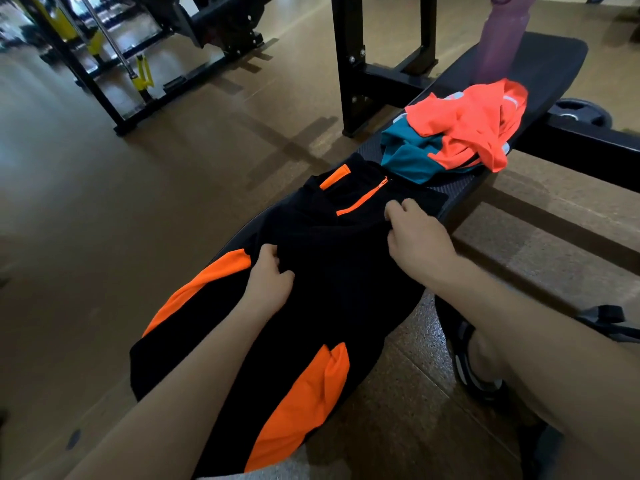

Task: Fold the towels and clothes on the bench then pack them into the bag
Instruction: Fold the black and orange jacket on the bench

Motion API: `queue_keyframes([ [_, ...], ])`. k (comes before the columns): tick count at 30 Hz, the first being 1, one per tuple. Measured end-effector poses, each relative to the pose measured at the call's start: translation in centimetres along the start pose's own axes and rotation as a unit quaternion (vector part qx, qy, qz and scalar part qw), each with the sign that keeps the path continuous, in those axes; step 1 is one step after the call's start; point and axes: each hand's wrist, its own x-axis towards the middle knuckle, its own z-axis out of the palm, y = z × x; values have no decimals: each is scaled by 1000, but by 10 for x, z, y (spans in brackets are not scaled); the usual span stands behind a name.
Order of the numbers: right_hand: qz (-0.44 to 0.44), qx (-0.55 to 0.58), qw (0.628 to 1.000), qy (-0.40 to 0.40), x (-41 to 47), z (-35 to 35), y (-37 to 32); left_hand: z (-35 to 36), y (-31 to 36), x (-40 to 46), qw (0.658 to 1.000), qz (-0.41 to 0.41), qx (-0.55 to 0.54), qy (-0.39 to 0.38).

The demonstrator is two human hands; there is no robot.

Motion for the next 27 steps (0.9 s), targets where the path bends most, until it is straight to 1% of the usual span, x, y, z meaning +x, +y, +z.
queue_keyframes([
  [1, 7, -18, 999, -26, 1, 4, -1, -1, -4, 2, 998, 19, 53, 6],
  [3, 9, -60, 996, -68, 1, 12, -4, -6, -7, 0, 991, 66, 111, 32],
  [5, -16, -76, 996, -49, -2, 15, -12, -16, -9, -8, 986, 99, 122, 54],
  [7, -71, -68, 995, 1, -9, 12, -29, -33, -19, -20, 983, 112, 126, 67],
  [8, -103, -47, 993, 14, -16, 10, -39, -42, -27, -28, 982, 116, 133, 74],
  [10, -178, 18, 984, 0, -35, 10, -61, -61, -53, -46, 978, 113, 144, 95],
  [12, -260, 64, 962, -53, -57, 15, -82, -80, -87, -64, 974, 101, 150, 139],
  [14, -333, 79, 934, -107, -82, 24, -103, -100, -124, -80, 968, 60, 138, 199],
  [15, -356, 81, 922, -129, -95, 30, -115, -109, -143, -86, 967, 16, 128, 221],
  [17, -385, 78, 904, -167, -122, 44, -137, -124, -175, -97, 966, -81, 78, 233],
  [19, -404, 33, 895, -188, -146, 64, -161, -131, -199, -106, 957, -195, -30, 211],
  [21, -418, -33, 892, -169, -164, 85, -182, -134, -213, -116, 926, -302, -148, 169],
  [22, -417, -49, 894, -154, -170, 94, -194, -134, -216, -122, 910, -336, -201, 136],
  [23, -410, -46, 900, -141, -174, 102, -205, -134, -216, -128, 895, -355, -251, 98],
  [25, -391, -10, 912, -123, -170, 113, -225, -131, -216, -132, 877, -343, -334, 49],
  [27, -367, 2, 922, -125, -152, 116, -238, -128, -217, -127, 878, -313, -361, 26],
])
